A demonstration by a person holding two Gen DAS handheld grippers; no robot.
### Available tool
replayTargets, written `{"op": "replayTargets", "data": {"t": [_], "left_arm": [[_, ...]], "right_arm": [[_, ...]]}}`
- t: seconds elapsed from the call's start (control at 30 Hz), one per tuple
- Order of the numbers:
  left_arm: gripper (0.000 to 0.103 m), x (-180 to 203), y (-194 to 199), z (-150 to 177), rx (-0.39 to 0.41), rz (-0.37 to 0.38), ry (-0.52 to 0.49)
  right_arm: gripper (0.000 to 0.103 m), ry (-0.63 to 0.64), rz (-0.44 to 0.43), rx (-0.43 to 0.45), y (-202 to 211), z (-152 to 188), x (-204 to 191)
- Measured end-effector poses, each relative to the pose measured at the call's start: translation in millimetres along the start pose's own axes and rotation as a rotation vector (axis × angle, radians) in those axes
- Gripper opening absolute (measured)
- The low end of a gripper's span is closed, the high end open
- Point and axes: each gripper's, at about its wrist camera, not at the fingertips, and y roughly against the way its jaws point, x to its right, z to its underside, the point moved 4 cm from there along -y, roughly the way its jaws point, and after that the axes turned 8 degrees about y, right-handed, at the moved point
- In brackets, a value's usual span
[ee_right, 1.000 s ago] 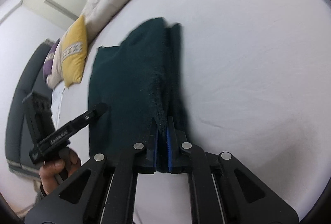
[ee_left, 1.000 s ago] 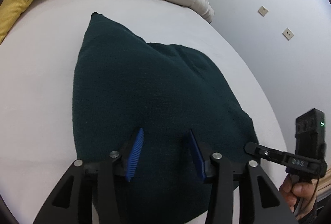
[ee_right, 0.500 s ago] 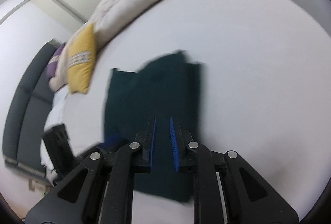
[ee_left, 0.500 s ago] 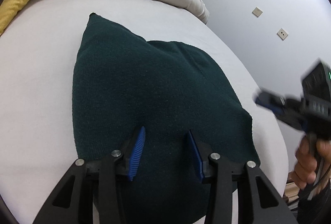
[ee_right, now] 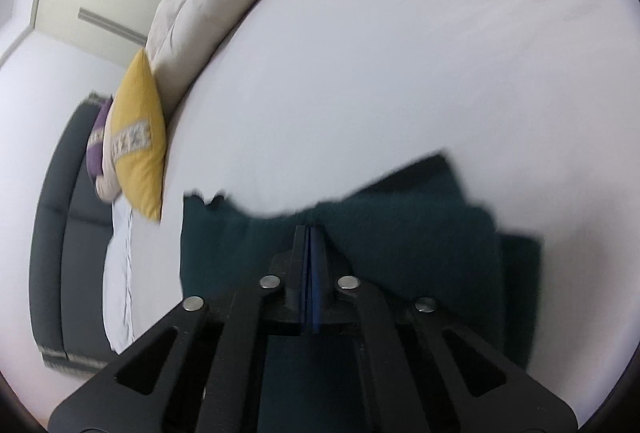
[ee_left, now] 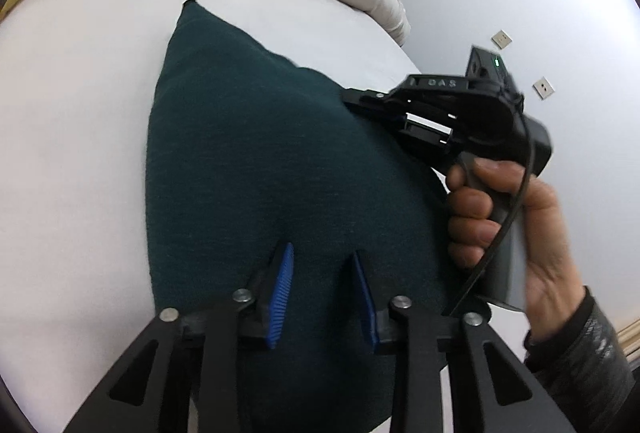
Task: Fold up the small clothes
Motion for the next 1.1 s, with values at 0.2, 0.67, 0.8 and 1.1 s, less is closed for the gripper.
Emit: {"op": "replayTargets", "data": {"t": [0.2, 0.67, 0.8, 1.1], "left_arm": [[0.027, -4, 1, -2, -0.013, 0.017, 0.019], [0.027, 10, 0, 11, 0.015, -0.033, -0.025], [0.027, 15, 2, 11, 0.026, -0.034, -0.018], [0.025, 11, 10, 19, 0.027, -0.021, 0.027]], "right_arm": [[0.011, -0.138, 0.117, 0.189, 49, -3, 36], [0.05, 0.225, -0.075, 0.136, 100, 160, -12], [0.052, 0.179, -0.006, 0.129, 117, 163, -7], [0.065, 0.203, -0.015, 0.023, 110, 190, -18]]}}
